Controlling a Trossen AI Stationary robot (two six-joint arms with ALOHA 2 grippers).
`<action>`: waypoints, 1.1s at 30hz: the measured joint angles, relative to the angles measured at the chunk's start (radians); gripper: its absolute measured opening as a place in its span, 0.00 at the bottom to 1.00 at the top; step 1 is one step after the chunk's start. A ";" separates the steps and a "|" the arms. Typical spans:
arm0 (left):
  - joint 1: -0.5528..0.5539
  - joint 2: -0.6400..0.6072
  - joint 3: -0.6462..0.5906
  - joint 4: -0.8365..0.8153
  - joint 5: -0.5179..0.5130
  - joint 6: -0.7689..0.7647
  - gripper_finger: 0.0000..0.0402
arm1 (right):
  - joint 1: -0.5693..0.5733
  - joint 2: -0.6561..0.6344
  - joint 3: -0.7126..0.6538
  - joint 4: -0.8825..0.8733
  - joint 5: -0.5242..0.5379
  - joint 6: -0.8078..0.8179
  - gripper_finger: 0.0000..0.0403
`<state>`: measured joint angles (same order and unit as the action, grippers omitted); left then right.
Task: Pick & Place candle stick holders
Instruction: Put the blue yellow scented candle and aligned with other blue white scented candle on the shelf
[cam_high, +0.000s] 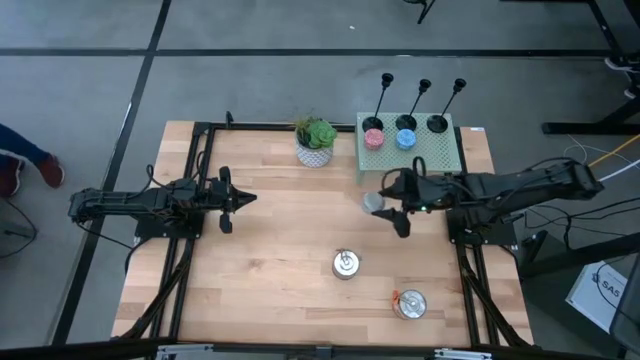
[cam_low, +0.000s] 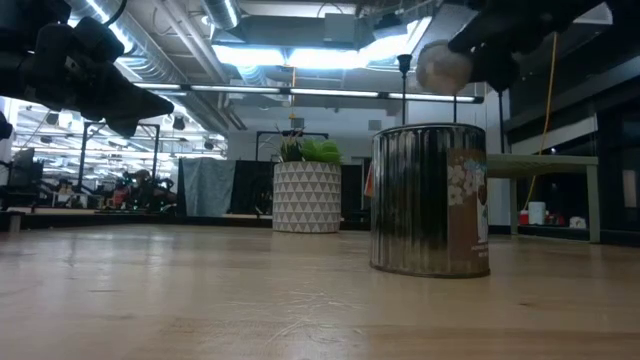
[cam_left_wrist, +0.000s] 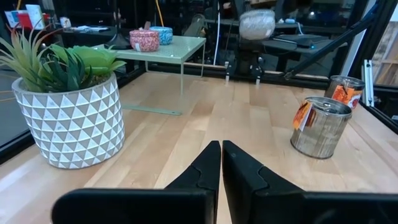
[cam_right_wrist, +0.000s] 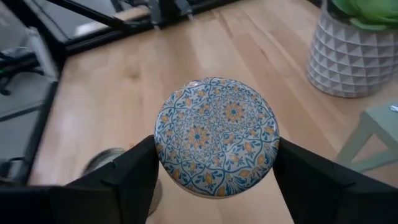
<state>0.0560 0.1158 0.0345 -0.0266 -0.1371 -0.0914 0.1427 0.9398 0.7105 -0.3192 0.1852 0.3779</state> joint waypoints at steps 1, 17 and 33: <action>0.000 0.000 0.000 0.000 0.000 0.000 0.03 | 0.003 -0.019 0.000 -0.008 -0.008 0.000 0.71; 0.000 0.000 0.000 0.000 0.000 0.000 0.03 | 0.038 -0.288 0.000 -0.258 -0.011 0.212 0.71; 0.000 0.000 0.000 0.000 0.000 0.000 0.03 | -0.084 -0.371 0.000 -0.609 0.307 0.397 0.71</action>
<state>0.0562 0.1158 0.0345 -0.0265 -0.1371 -0.0914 0.0583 0.5690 0.7105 -0.9287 0.4921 0.7747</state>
